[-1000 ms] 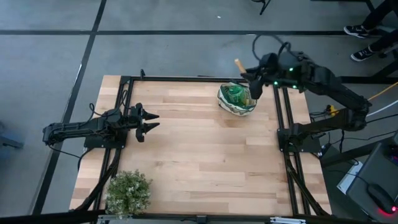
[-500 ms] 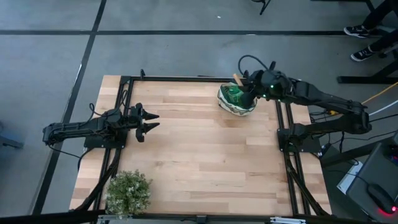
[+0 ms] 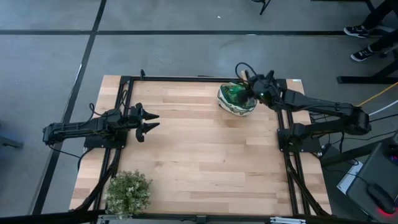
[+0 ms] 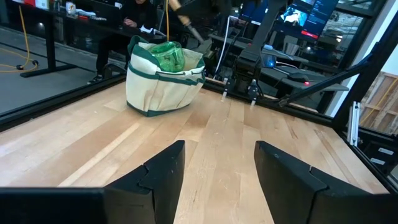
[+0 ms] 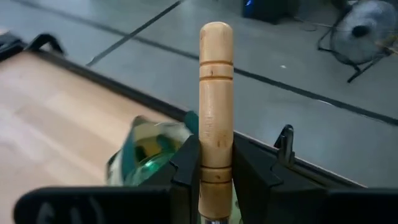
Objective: Pick & Place Garden tools in Gardening bag
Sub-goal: Put the hand trowel into the white bag
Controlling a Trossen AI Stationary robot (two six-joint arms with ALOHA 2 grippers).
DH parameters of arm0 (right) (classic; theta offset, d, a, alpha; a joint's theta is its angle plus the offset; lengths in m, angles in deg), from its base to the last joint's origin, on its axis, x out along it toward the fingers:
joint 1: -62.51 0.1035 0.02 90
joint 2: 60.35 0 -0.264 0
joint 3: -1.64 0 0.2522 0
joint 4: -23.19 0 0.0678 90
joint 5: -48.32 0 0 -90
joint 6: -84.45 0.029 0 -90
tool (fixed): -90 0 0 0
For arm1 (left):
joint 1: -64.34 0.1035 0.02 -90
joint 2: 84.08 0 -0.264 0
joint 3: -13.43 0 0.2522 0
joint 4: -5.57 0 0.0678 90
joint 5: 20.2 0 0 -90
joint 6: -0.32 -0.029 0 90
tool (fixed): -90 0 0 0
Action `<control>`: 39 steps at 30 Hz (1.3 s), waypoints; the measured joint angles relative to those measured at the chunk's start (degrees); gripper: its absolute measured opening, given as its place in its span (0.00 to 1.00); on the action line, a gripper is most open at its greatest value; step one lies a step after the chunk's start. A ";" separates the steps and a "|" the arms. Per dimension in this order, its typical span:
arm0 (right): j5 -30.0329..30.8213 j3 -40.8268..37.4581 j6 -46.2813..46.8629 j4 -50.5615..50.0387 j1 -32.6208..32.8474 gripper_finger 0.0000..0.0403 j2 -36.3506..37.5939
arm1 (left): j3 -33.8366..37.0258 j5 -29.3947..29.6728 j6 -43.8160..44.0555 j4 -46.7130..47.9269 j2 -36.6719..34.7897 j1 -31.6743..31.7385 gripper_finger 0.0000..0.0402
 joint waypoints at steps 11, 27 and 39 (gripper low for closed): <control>0.53 -14.22 -3.19 24.83 -4.67 0.18 -0.04 | 0.00 0.00 0.00 0.00 0.01 -0.01 0.47; -7.03 -14.55 -3.37 23.93 -6.93 0.27 -0.04 | 0.00 0.00 -0.01 0.00 0.00 0.00 0.48; -7.27 -14.55 -0.95 20.68 -6.93 0.44 -0.04 | 0.00 0.00 0.00 0.00 0.00 0.01 0.48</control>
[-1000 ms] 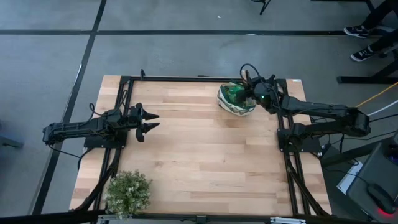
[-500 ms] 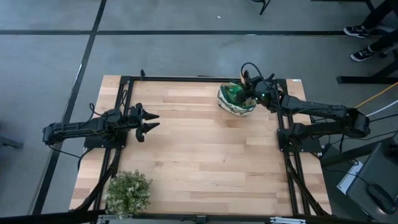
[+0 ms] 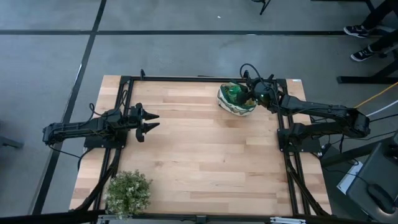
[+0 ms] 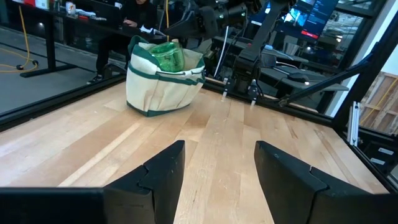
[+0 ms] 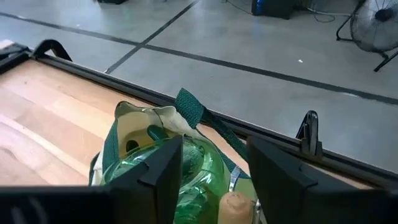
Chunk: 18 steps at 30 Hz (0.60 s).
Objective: Pick & Place Garden tools in Gardening bag
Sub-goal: Put the hand trowel into the white bag, then return to Home Position
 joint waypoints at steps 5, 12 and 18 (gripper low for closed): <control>-3.27 0.00 2.45 0.30 0.00 0.51 0.00 | 0.00 0.00 -0.02 0.00 0.00 -0.01 0.47; -15.13 0.00 2.72 2.57 0.16 0.56 0.00 | 0.00 0.00 -0.02 0.00 0.00 -0.02 0.47; -28.85 0.02 2.75 5.35 0.20 0.58 0.00 | 0.00 0.00 0.00 0.00 0.00 -0.01 0.48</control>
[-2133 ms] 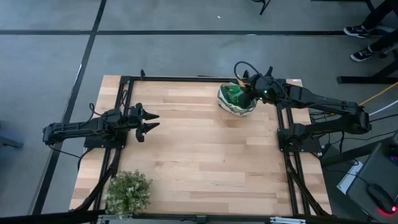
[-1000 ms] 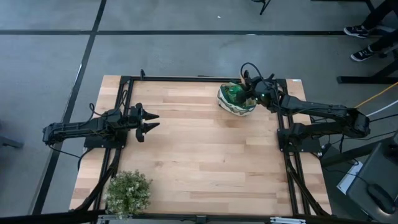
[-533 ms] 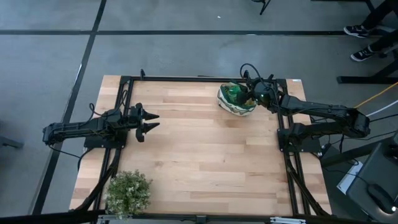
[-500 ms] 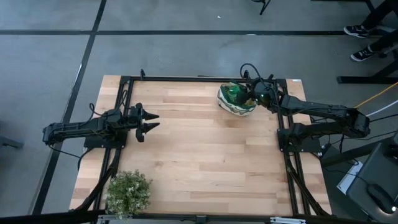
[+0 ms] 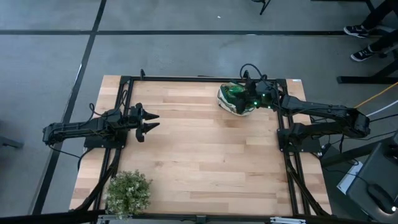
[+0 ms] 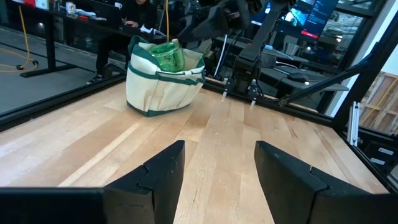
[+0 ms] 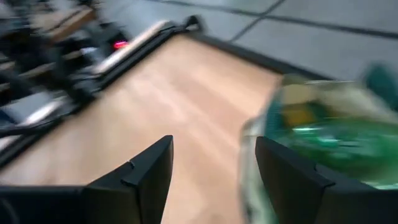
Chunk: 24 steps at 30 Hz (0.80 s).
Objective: Pick & Place Garden tools in Gardening bag
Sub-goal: Return to Home Position
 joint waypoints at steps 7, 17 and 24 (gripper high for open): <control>-7.24 0.00 7.93 3.63 0.00 0.57 0.00 | 0.00 0.00 0.00 0.00 0.00 0.00 0.47; -5.80 0.00 11.93 4.56 0.00 0.57 0.00 | 0.00 0.00 -0.02 0.00 0.00 -0.01 0.47; -7.70 0.00 14.49 4.54 0.42 0.57 0.00 | 0.00 0.00 0.00 0.00 0.00 0.01 0.47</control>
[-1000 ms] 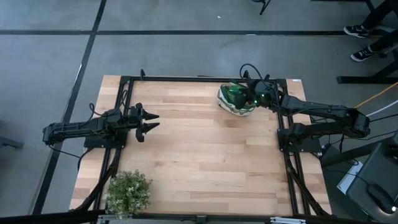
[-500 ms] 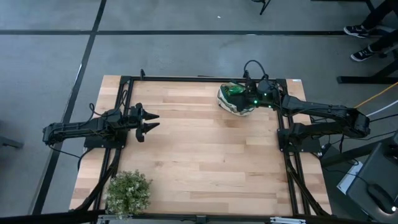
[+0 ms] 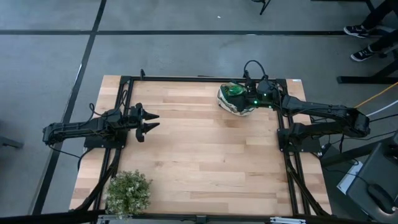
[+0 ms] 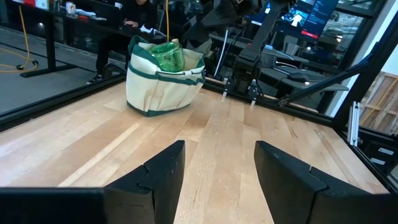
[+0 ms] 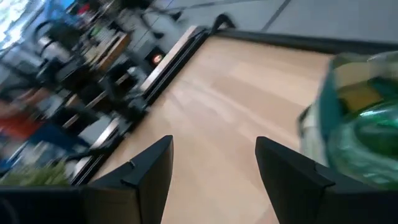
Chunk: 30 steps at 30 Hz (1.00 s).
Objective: Pick & Place Garden tools in Gardening bag
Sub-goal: Return to Home Position
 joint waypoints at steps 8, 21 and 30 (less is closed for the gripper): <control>-6.60 0.00 -7.92 6.19 7.73 0.57 0.00 | 0.00 0.00 0.00 0.00 -0.01 0.00 0.47; -6.74 0.00 -19.67 11.55 26.68 0.57 0.00 | 0.00 0.00 0.00 0.00 -0.01 0.00 0.47; -6.73 0.00 -16.70 2.89 33.37 0.57 0.00 | 0.00 0.00 0.00 0.00 -0.01 0.00 0.47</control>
